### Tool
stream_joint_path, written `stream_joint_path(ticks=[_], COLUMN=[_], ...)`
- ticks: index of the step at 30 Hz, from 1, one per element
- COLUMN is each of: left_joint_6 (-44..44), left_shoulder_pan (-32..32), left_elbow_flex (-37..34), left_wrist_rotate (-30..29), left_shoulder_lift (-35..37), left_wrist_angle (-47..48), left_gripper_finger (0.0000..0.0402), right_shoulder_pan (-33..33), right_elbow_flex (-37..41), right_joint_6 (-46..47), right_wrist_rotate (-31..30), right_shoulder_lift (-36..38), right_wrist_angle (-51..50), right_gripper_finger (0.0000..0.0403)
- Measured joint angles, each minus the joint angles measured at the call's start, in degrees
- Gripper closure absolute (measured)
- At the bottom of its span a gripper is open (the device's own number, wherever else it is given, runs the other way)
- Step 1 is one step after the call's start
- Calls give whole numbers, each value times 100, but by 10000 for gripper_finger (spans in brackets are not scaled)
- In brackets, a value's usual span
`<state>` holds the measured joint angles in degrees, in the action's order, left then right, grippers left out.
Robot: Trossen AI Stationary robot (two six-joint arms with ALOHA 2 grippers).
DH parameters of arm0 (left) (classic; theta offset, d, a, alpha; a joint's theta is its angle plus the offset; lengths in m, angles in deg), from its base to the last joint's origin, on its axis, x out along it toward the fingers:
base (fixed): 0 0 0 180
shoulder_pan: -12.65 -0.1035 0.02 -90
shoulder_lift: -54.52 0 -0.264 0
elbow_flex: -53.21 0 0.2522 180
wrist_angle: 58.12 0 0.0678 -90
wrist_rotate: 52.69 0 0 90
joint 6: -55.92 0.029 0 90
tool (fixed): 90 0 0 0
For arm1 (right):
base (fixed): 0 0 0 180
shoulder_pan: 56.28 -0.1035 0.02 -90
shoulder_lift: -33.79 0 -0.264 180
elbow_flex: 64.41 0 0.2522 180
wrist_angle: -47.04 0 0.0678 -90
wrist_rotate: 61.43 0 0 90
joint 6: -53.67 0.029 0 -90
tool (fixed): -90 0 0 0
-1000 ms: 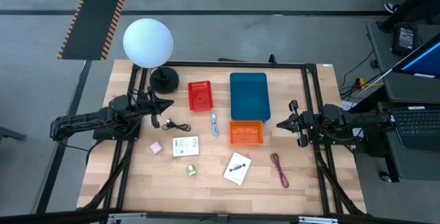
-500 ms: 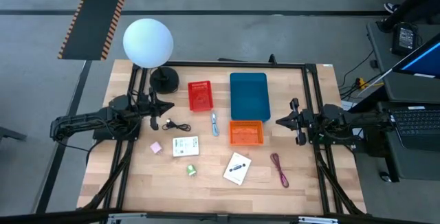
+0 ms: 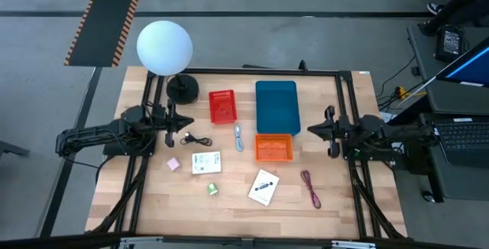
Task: Pick and place items into bin
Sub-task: Put the black charger cable into the red bin
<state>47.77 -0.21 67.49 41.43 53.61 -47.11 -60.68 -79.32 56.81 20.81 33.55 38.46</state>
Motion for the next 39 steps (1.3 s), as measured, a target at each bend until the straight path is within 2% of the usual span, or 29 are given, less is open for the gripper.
stream_joint_path(ticks=[7, 11, 15, 19, 25, 30, 39], left_joint_6=[235, 227, 192, 141, 459, 607, 665], left_shoulder_pan=[0, 0, 0, 0, 0, 0, 0], left_elbow_flex=[23, 25, 27, 173, 1082, 1730, 2456], left_wrist_rotate=[-217, -560, -649, -649, -542, -551, -556], left_shoulder_lift=[0, -17, -272, -778, -1683, -2285, -3510], left_wrist_angle=[-4, -20, -417, -657, -558, 30, 628], left_gripper_finger=[399, 398, 398, 398, 398, 398, 398], right_shoulder_pan=[0, 9, 84, 234, 410, 431, 431], right_elbow_flex=[-500, -848, -1197, -1559, -1985, -2197, -2223], right_joint_6=[-42, -70, -304, -344, -344, -352, -38], right_wrist_rotate=[-86, -504, -545, -545, -534, -528, -521], right_shoulder_lift=[-417, -1008, -1716, -2312, -2925, -3201, -3445], right_wrist_angle=[-31, -98, -86, -66, -70, -68, -71], right_gripper_finger=[402, 402, 402, 402, 402, 402, 402])
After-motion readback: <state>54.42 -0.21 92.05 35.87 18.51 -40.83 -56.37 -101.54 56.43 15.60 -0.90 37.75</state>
